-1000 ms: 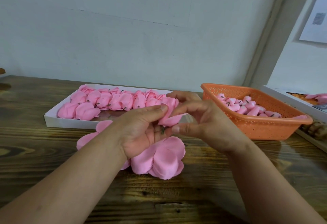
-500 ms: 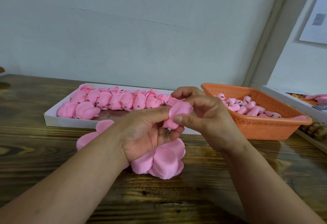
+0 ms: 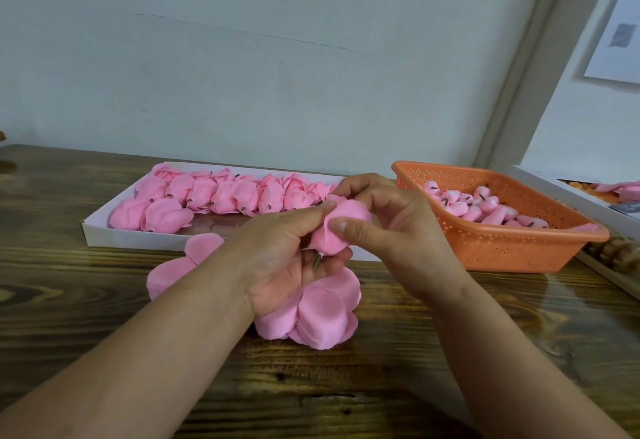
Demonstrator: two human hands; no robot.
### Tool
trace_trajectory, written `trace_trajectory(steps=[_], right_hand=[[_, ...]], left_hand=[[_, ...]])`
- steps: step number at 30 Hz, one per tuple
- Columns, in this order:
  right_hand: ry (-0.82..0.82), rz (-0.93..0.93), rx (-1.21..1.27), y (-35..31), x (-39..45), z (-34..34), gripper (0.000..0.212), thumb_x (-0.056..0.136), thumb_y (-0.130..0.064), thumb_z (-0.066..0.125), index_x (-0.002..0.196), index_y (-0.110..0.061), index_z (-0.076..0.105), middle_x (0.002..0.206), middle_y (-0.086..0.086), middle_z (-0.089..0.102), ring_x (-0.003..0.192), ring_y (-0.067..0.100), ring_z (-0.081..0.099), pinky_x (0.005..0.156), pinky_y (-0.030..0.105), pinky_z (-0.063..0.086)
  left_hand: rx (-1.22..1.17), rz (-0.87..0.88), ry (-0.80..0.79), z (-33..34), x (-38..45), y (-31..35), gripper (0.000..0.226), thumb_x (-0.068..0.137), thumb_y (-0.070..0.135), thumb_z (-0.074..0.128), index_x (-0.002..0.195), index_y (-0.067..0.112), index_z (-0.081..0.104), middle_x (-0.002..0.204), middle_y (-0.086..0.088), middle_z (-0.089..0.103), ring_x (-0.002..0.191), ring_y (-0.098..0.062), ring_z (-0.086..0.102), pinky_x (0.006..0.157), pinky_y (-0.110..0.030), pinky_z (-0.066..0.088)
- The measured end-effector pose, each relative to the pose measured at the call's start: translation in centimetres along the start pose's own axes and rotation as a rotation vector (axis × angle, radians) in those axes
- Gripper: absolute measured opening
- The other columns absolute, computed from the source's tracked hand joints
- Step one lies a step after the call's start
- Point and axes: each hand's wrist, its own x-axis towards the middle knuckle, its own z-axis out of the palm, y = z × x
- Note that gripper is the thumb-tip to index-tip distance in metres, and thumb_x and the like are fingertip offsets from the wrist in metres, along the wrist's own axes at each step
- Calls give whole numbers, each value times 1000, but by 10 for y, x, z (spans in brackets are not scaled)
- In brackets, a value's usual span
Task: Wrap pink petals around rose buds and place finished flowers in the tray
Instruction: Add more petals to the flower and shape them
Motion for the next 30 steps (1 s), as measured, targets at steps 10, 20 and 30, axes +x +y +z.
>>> trace_trajectory(steps=[10, 20, 30], right_hand=[[-10, -10, -96, -2, -1, 4, 8, 70, -13, 70, 67, -10, 63, 95, 2, 61, 93, 13, 60, 89, 36, 47], [56, 39, -35, -1, 0, 6, 11, 71, -8, 67, 63, -4, 60, 93, 4, 61, 92, 20, 60, 89, 48, 47], [64, 132, 120, 4, 1, 3, 12, 75, -2, 67, 64, -6, 62, 91, 5, 63, 90, 18, 61, 83, 38, 51]], left_hand=[[106, 71, 68, 2, -1, -1, 24, 83, 24, 68, 64, 12, 77, 65, -3, 69, 50, -8, 61, 47, -19, 52], [262, 182, 48, 2, -2, -2, 45, 65, 47, 60, 84, 8, 74, 71, -4, 72, 60, -12, 65, 60, -24, 58], [178, 138, -75, 0, -4, 0, 31, 69, 30, 64, 86, 6, 74, 67, -1, 70, 61, -8, 65, 57, -18, 53]])
